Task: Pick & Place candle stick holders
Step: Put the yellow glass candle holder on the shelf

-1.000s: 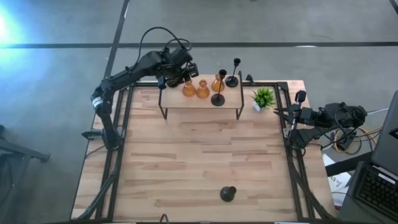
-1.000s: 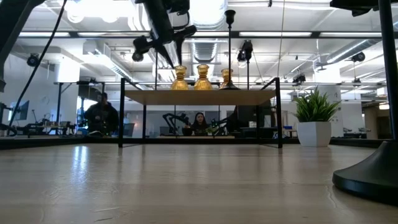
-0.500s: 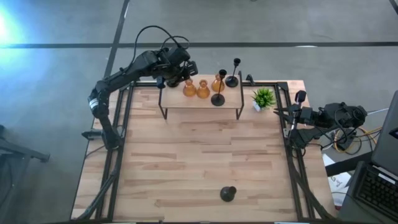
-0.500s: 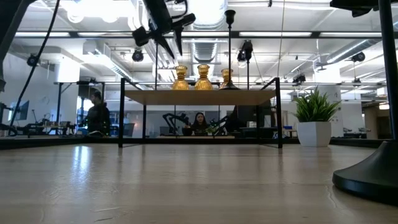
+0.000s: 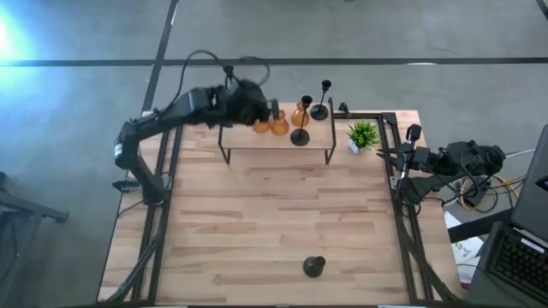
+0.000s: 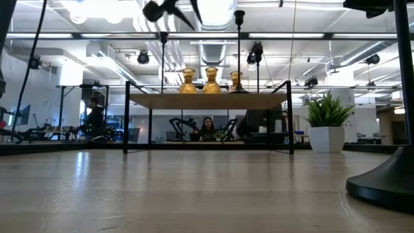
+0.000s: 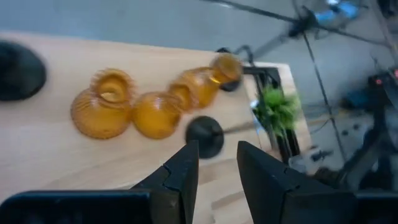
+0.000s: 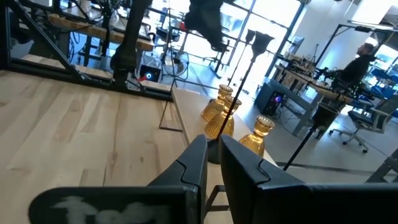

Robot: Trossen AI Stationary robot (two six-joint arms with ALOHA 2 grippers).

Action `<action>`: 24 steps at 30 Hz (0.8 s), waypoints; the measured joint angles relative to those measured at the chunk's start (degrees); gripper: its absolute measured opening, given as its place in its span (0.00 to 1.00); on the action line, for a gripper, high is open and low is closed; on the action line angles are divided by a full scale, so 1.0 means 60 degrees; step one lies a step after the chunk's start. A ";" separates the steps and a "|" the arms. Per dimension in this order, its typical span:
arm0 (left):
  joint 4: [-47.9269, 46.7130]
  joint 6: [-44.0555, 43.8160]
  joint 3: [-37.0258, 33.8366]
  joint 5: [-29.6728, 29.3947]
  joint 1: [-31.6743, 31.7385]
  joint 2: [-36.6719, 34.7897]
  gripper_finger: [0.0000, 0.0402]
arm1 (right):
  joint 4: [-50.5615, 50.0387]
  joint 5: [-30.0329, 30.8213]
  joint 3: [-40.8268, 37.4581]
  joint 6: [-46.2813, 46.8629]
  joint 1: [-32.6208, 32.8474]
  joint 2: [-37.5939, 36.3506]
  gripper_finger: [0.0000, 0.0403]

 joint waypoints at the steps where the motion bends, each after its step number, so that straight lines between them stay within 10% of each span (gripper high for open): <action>1: 0.0022 0.0267 0.0000 -0.0349 -0.0346 -0.0002 0.28 | 0.0000 0.0003 0.0000 0.0000 0.0000 0.0000 0.10; 12: -0.0163 0.2016 -0.2255 -0.5840 -0.3616 0.0046 0.25 | -0.0350 0.1000 0.0000 0.1006 -0.0004 0.0015 0.10; 24: 0.2715 0.2023 -0.7145 -0.8737 -0.3756 -0.0176 0.01 | -0.0344 0.3295 -0.0011 0.1661 -0.0004 0.0011 0.09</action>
